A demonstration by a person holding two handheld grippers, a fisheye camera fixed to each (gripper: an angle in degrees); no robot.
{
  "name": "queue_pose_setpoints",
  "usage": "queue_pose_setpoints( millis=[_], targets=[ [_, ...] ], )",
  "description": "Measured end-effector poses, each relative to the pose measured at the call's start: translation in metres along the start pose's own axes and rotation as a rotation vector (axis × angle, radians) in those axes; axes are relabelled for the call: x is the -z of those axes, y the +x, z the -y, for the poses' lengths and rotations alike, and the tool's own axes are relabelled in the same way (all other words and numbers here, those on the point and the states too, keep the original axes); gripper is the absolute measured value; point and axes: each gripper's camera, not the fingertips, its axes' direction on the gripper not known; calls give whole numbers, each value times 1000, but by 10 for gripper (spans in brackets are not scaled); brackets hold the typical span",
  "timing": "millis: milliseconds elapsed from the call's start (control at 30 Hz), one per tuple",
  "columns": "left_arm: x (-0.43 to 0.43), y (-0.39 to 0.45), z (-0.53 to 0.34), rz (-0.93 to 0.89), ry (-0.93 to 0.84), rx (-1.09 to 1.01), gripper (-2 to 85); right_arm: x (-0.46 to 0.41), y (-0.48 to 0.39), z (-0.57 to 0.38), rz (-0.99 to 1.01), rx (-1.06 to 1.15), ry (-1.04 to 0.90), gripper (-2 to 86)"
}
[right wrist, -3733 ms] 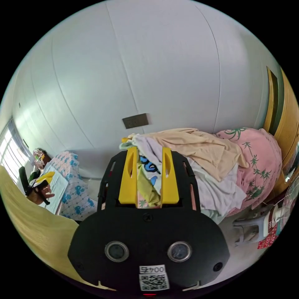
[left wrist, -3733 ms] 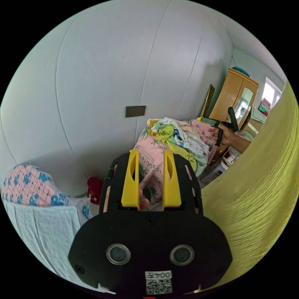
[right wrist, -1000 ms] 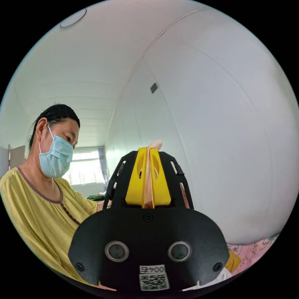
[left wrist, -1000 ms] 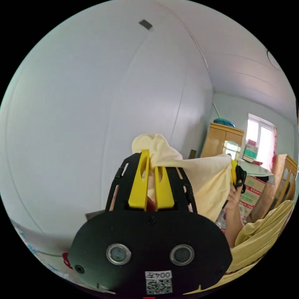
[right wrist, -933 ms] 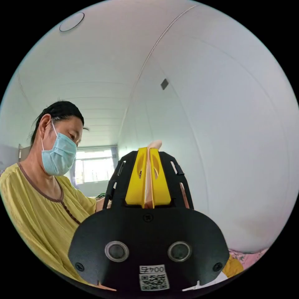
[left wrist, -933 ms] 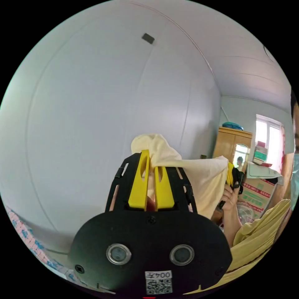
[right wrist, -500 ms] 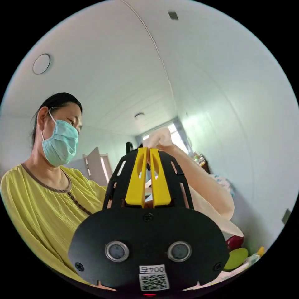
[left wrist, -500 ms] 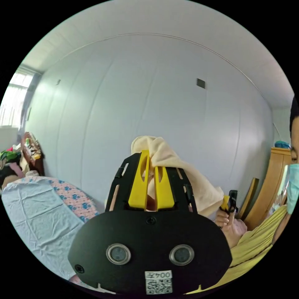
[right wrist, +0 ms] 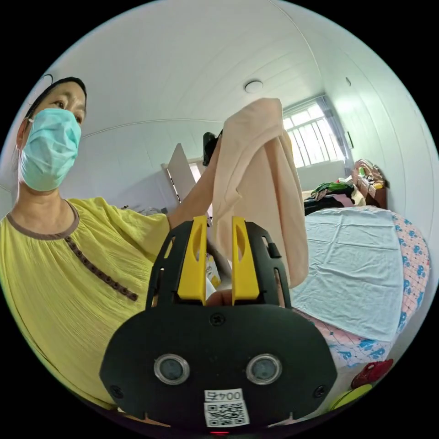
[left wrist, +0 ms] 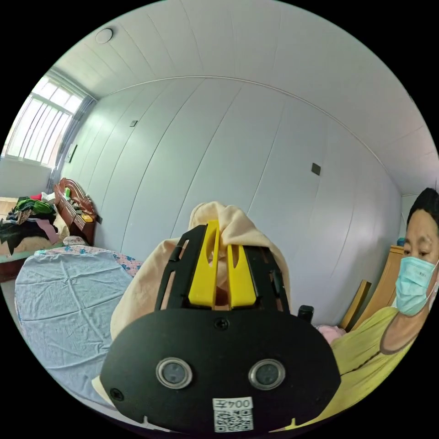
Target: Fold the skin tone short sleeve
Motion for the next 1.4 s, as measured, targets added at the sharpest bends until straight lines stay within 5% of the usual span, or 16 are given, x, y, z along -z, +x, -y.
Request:
queue_pose_setpoints(
  millis=[333, 567, 733, 900, 1167, 1400],
  targets=[
    [79, -128, 45, -228, -276, 16, -3, -164, 79, 136, -335, 7, -41, 198],
    [62, -174, 50, -327, -447, -22, -3, -251, 134, 269, -355, 158, -22, 209],
    [30, -201, 62, -300, -646, -113, 0, -328, 177, 336, -194, 256, -83, 131],
    [25, -243, 80, -263, -719, -170, 19, -362, 214, 381, -278, 244, -93, 57],
    [56, -346, 78, -298, -603, -79, 114, -378, 275, 445, -325, 92, -124, 52],
    [118, -392, 11, -81, -450, -207, 120, -367, 312, 488, -385, -130, 39, 55]
  ],
)
